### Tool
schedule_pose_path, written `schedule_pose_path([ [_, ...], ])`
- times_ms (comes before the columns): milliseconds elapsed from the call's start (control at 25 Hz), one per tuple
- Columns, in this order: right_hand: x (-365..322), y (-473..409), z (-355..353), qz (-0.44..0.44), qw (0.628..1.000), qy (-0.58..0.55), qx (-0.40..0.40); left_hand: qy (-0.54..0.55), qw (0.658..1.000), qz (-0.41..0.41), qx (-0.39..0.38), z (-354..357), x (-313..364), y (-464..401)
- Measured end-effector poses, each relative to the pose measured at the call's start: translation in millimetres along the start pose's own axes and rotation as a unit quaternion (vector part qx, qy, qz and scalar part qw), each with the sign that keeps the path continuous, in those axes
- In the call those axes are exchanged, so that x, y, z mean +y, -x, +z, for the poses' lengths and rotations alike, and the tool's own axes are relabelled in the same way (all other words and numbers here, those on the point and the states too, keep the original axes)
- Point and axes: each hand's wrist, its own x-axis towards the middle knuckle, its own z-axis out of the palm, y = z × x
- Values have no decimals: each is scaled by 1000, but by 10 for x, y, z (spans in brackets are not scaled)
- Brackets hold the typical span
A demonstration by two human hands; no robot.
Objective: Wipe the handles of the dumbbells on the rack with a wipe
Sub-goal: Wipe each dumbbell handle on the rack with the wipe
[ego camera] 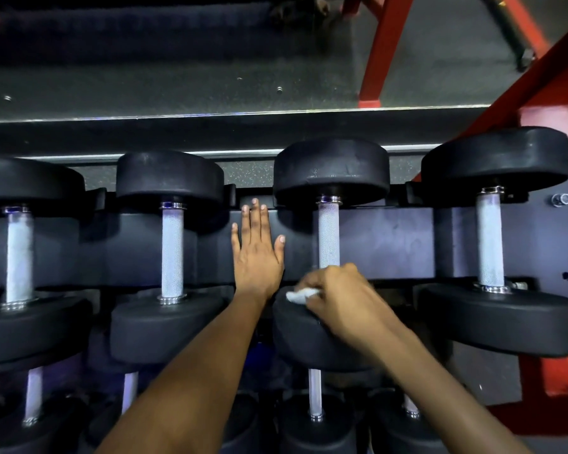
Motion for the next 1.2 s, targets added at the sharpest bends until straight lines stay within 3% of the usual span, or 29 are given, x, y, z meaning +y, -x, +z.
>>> schedule_pose_path([
  [80, 54, -185, -54, -92, 994, 54, 5, 6, 1000, 7, -7, -10, -10, -5],
  [160, 250, -257, -109, -130, 982, 122, -66, 8, 1000, 9, 3, -12, -18, 0],
  [240, 465, -138, -153, -132, 980, 98, -115, 9, 1000, 11, 6, 5, -21, 7],
  [320, 558, -43, -184, -119, 987, 36, -98, 4, 1000, 13, 21, 27, -28, 18],
  [520, 484, -150, -106, -145, 984, 41, -97, 1, 1000, 15, 26, 38, -35, 19],
  [680, 922, 152, -326, -35, 990, 35, -131, -3, 1000, 12, 26, 36, -28, 22],
  [760, 1033, 93, -301, 51, 998, -37, -26, -9, 1000, 11, 26, 33, -18, 28],
  [800, 1010, -12, -222, 92, 988, -127, 11, -14, 1000, 11, 25, 38, -17, 25],
  [880, 875, -237, -28, 133, 936, -311, -98, -17, 999, 10, 28, 46, -17, 19],
  [1000, 844, -345, 110, 127, 794, -542, -244, -14, 999, 12, 30, 37, -19, 17],
  [1040, 896, -342, 67, 121, 772, -564, -267, -15, 999, 13, 28, 37, -20, 18],
  [1200, 1048, -371, 37, 100, 743, -593, -294, -11, 999, 12, 39, 40, -22, 16],
])
